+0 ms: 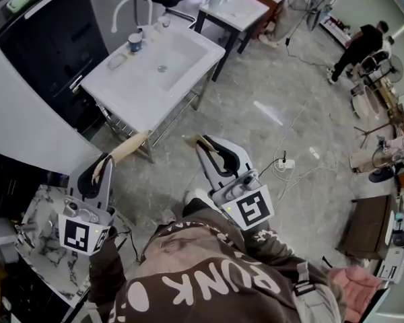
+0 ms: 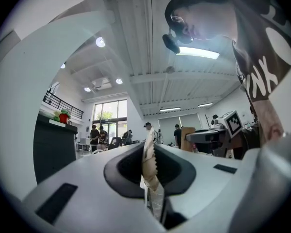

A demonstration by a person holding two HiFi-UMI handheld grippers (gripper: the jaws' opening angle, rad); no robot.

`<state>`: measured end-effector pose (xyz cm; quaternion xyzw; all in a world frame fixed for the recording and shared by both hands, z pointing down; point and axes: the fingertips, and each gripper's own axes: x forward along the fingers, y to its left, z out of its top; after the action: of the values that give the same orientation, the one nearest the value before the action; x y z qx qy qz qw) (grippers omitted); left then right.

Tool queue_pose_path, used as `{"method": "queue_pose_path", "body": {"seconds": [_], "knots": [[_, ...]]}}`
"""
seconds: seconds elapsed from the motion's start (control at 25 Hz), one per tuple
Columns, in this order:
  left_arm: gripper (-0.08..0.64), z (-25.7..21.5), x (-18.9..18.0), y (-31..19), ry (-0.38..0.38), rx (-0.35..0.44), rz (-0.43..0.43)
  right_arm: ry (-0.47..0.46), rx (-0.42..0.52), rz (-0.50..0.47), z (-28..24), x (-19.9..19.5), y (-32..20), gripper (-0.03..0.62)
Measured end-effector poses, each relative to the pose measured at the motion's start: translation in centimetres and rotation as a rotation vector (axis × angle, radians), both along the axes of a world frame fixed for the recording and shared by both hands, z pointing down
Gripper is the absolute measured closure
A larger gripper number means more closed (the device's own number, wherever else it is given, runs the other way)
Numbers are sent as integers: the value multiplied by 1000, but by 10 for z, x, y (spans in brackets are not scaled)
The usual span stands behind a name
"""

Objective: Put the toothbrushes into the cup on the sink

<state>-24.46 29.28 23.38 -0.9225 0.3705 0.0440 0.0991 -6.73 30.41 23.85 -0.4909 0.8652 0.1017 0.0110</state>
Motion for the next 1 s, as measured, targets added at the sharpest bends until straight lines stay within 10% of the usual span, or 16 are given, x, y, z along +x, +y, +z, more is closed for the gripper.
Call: {"method": "queue_pose_path", "body": {"seconds": [1.0], "knots": [[532,33,81,-238,-93,-101,-82,-63,-67,-84,37,83,-256,535]]}}
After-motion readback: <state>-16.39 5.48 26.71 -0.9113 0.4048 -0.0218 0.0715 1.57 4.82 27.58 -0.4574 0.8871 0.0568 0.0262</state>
